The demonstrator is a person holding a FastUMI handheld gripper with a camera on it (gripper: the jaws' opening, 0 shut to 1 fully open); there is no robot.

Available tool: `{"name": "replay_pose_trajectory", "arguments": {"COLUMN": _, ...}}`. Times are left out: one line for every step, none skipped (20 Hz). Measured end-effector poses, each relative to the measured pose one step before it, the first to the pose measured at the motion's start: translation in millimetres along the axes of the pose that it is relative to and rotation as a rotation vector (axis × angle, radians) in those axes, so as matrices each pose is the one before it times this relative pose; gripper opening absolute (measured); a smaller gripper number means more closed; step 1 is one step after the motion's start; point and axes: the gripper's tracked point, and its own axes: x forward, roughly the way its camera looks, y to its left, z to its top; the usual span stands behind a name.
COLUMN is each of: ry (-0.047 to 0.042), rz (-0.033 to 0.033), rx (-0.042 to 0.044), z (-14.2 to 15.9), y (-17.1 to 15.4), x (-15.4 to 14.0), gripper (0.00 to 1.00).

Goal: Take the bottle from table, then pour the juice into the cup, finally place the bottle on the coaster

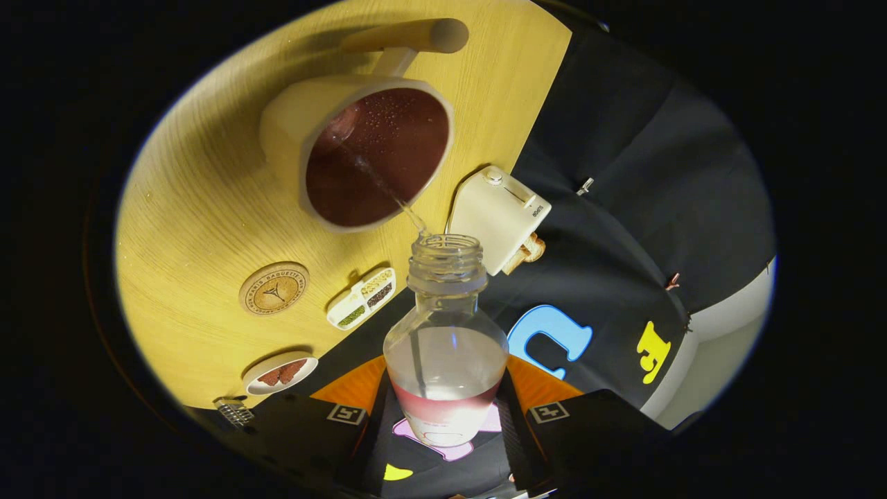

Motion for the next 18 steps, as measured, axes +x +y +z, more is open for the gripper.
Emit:
{"name": "replay_pose_trajectory", "arguments": {"ry": -0.00107, "rz": 0.00092, "rx": -0.00827, "z": -1.05, "y": -1.17, "x": -0.15, "gripper": 0.70}}
{"name": "replay_pose_trajectory", "arguments": {"ry": -0.00020, "rz": -0.00004, "rx": -0.00770, "z": 1.09, "y": 0.81, "x": -0.93, "gripper": 0.70}}
{"name": "replay_pose_trajectory", "arguments": {"ry": -0.00369, "rz": 0.00364, "rx": -0.00975, "z": 1.18, "y": 0.52, "x": -0.34, "gripper": 0.70}}
{"name": "replay_pose_trajectory", "arguments": {"ry": -0.00626, "rz": -0.00300, "rx": -0.01142, "z": 2.18, "y": -1.73, "x": 0.01, "gripper": 0.70}}
{"name": "replay_pose_trajectory", "arguments": {"ry": -0.00707, "rz": -0.00358, "rx": -0.00923, "z": 1.64, "y": -1.52, "x": -0.73, "gripper": 0.70}}
{"name": "replay_pose_trajectory", "arguments": {"ry": -0.00463, "rz": -0.00253, "rx": -0.00642, "z": -0.72, "y": -2.10, "x": 0.65, "gripper": 0.70}}
{"name": "replay_pose_trajectory", "arguments": {"ry": 0.00012, "rz": -0.00139, "rx": -0.00288, "z": -1.37, "y": -0.68, "x": 0.62, "gripper": 0.70}}
{"name": "replay_pose_trajectory", "arguments": {"ry": 0.00415, "rz": 0.00140, "rx": -0.00187, "z": -0.80, "y": 0.75, "x": 1.63, "gripper": 0.70}}
{"name": "replay_pose_trajectory", "arguments": {"ry": 0.00677, "rz": 0.00377, "rx": -0.00257, "z": -2.15, "y": 0.76, "x": 0.29, "gripper": 0.70}}
{"name": "replay_pose_trajectory", "arguments": {"ry": 0.00561, "rz": 0.00327, "rx": -0.00334, "z": 0.85, "y": -0.77, "x": -1.17, "gripper": 0.70}}
{"name": "replay_pose_trajectory", "arguments": {"ry": 0.00403, "rz": 0.00208, "rx": -0.00416, "z": -0.75, "y": -0.97, "x": -1.42, "gripper": 0.70}}
{"name": "replay_pose_trajectory", "arguments": {"ry": 0.00072, "rz": 0.00082, "rx": -0.00455, "z": 0.82, "y": -1.16, "x": -0.74, "gripper": 0.70}}
{"name": "replay_pose_trajectory", "arguments": {"ry": -0.00238, "rz": -0.00041, "rx": -0.00844, "z": 0.71, "y": -0.82, "x": -0.67, "gripper": 0.70}}
{"name": "replay_pose_trajectory", "arguments": {"ry": -0.00141, "rz": -0.00015, "rx": -0.01041, "z": -0.47, "y": -1.50, "x": 1.29, "gripper": 0.70}}
{"name": "replay_pose_trajectory", "arguments": {"ry": -0.00069, "rz": -0.00187, "rx": -0.01065, "z": -0.79, "y": -0.96, "x": 0.66, "gripper": 0.70}}
{"name": "replay_pose_trajectory", "arguments": {"ry": 0.00166, "rz": -0.00220, "rx": -0.00903, "z": -0.26, "y": -0.91, "x": 1.01, "gripper": 0.70}}
{"name": "replay_pose_trajectory", "arguments": {"ry": 0.00113, "rz": -0.00549, "rx": -0.00812, "z": 0.64, "y": -0.96, "x": -0.52, "gripper": 0.70}}
{"name": "replay_pose_trajectory", "arguments": {"ry": 0.00037, "rz": -0.00564, "rx": -0.00701, "z": 1.28, "y": -1.21, "x": -1.16, "gripper": 0.70}}
